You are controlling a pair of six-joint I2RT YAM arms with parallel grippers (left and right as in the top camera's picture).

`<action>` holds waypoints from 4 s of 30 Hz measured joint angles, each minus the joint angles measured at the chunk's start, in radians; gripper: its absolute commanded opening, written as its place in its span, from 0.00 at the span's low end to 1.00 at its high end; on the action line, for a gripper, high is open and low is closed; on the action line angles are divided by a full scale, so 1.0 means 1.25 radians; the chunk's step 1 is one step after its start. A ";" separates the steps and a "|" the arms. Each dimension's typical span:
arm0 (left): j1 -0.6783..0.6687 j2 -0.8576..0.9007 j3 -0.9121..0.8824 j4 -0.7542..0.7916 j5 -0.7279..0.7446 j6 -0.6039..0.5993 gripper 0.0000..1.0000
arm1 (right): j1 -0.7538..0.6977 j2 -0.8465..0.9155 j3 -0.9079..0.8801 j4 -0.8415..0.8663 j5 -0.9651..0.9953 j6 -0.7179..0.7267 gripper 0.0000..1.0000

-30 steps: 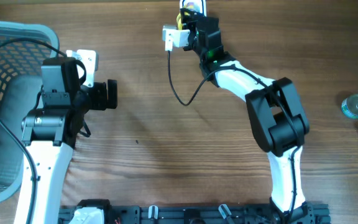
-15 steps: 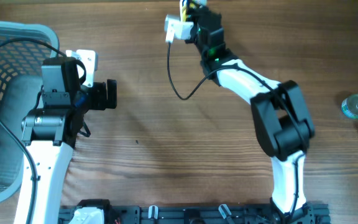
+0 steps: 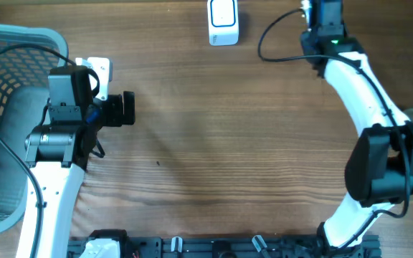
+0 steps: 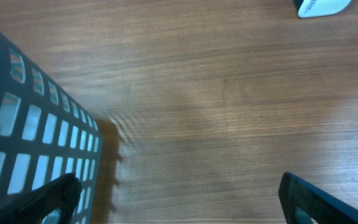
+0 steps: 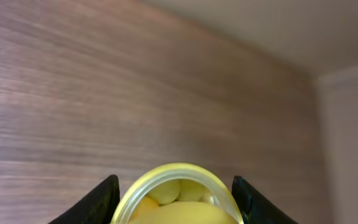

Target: Scan the item barcode

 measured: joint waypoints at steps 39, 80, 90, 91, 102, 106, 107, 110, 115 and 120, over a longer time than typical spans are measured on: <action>0.000 0.008 -0.018 0.541 -0.015 0.013 1.00 | -0.451 -0.488 -0.004 -0.013 -0.341 0.189 1.00; 0.138 -0.899 -0.167 0.475 0.103 0.050 1.00 | -0.253 -1.526 -0.274 -0.125 -0.403 0.440 1.00; 0.091 -0.915 -0.155 0.703 0.026 0.050 1.00 | -0.252 -1.527 -0.575 0.220 -0.501 0.594 1.00; 0.089 -0.909 -0.153 0.698 0.026 0.050 1.00 | -0.252 -1.527 -0.625 0.309 -0.536 0.571 1.00; 0.088 -0.873 -0.537 1.108 0.162 0.049 1.00 | -0.250 -1.521 -1.225 0.845 -0.775 0.338 1.00; 0.088 -0.871 -0.681 1.126 0.195 0.047 1.00 | -0.249 -1.521 -1.222 0.750 -0.793 0.328 1.00; 0.088 -0.871 -0.702 1.129 0.204 0.047 1.00 | -0.249 -1.520 -1.224 0.691 -0.793 0.327 1.00; 0.088 -0.871 -0.753 1.128 0.219 0.047 1.00 | -0.248 -1.519 -1.225 0.578 -0.794 0.327 1.00; 0.088 -0.870 -0.803 1.082 0.222 0.047 1.00 | -0.248 -1.518 -1.224 0.399 -0.722 0.327 1.00; 0.088 -0.870 -0.876 1.020 0.222 0.047 1.00 | -0.248 -1.516 -1.225 0.371 -0.680 0.327 1.00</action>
